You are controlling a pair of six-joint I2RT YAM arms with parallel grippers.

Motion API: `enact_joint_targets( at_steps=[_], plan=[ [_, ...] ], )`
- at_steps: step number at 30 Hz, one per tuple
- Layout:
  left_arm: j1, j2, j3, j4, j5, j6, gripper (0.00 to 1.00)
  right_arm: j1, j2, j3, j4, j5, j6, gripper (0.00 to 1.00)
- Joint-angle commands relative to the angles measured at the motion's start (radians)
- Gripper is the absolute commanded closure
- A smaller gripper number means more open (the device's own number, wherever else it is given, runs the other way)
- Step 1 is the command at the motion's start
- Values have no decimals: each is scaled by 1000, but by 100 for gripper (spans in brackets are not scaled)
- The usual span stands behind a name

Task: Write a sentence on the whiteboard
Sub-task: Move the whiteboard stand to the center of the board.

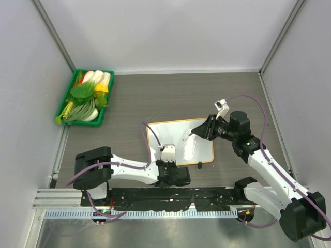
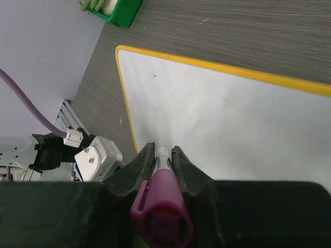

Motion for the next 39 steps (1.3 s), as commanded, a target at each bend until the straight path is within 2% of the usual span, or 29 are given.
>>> enact_joint_targets(
  at_steps=[1, 4, 8, 11, 13, 15, 20, 25, 28, 33, 36, 39],
  plan=[
    [-55, 18, 65, -117, 31, -105, 100, -7, -32, 19, 47, -10, 3, 99],
    [-69, 42, 89, -129, 42, -120, 100, -5, -32, 16, 45, -5, 0, 99],
    [-86, 76, 115, -142, 48, -125, 91, -4, -37, 16, 47, -12, 6, 99],
    [-95, 81, 129, -143, 43, -117, 75, -4, -47, 17, 47, -5, 6, 99],
    [-103, 73, 132, -143, 36, -111, 68, -4, -54, 25, 48, -7, 5, 99],
    [-115, 58, 123, -129, 23, -109, 54, -5, -60, 28, 42, -4, 4, 99],
    [-132, 1, 108, -85, 8, -47, 27, -5, -69, 28, 36, 5, 1, 99],
    [-158, -53, 172, -161, -26, 4, 8, -2, -74, 23, 39, 7, 0, 99],
    [-163, -94, 198, -206, -50, 30, 1, -5, -77, 31, 41, 1, 4, 99],
    [-152, -210, 180, -177, -112, 160, 0, -4, -90, 34, 27, 11, -6, 99],
    [-106, -296, 162, -114, -112, 303, 0, -5, -100, 36, 11, 16, -14, 99],
    [-13, -396, 134, -25, -45, 447, 0, -2, -113, 31, 1, 34, -22, 99]
  ],
)
